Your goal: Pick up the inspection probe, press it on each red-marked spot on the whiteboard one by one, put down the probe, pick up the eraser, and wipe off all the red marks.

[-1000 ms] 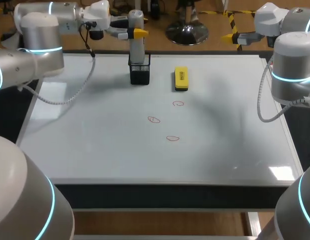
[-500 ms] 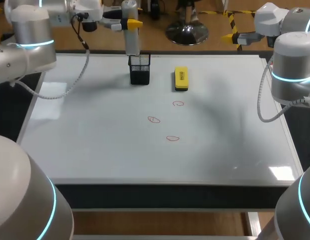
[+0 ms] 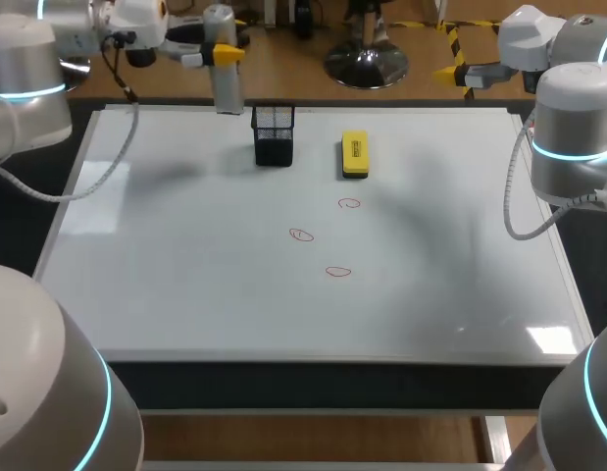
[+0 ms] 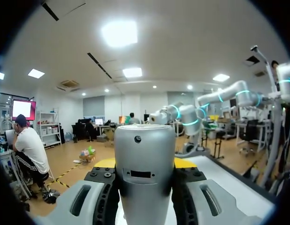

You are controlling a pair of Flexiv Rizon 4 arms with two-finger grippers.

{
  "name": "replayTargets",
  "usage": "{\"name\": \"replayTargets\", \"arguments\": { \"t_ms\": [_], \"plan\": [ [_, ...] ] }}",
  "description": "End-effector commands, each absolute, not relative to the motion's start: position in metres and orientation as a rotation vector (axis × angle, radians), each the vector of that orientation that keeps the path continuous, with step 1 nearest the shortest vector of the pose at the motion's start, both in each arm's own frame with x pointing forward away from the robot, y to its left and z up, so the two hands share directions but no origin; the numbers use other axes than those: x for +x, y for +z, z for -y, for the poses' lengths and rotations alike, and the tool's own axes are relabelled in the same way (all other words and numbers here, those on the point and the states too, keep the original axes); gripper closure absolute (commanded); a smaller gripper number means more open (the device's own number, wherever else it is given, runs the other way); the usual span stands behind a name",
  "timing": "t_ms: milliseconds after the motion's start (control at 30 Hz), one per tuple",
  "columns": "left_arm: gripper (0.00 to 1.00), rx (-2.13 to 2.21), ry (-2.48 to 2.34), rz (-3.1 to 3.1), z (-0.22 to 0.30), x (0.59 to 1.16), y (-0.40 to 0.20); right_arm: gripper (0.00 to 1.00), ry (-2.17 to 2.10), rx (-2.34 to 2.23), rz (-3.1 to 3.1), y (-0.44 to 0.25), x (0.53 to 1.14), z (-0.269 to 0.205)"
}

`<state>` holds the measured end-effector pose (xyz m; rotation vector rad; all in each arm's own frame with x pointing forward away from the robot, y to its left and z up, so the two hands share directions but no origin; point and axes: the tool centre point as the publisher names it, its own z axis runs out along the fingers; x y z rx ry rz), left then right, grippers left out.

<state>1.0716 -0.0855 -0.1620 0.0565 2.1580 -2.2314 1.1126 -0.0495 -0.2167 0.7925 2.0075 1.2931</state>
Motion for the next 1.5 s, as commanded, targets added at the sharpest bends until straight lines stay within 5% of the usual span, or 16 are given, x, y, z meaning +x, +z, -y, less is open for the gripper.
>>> {"name": "replayTargets", "arguments": {
  "t_ms": [33, 667, 1500],
  "plan": [
    [1.00, 0.067, -2.232, -2.160, 0.064, 1.065, -0.166, 0.00, 1.293, 0.792, -2.009, -0.217, 1.113, 0.050],
    [1.00, -0.123, -2.169, -2.174, 0.009, 1.055, -0.211, 0.00, 1.293, 0.792, -2.009, -0.217, 1.113, 0.050],
    [1.00, -0.123, -2.169, -2.174, 0.009, 1.055, -0.211, 0.00, 1.251, 0.681, -2.125, -0.219, 1.113, 0.038]
  ]
}}
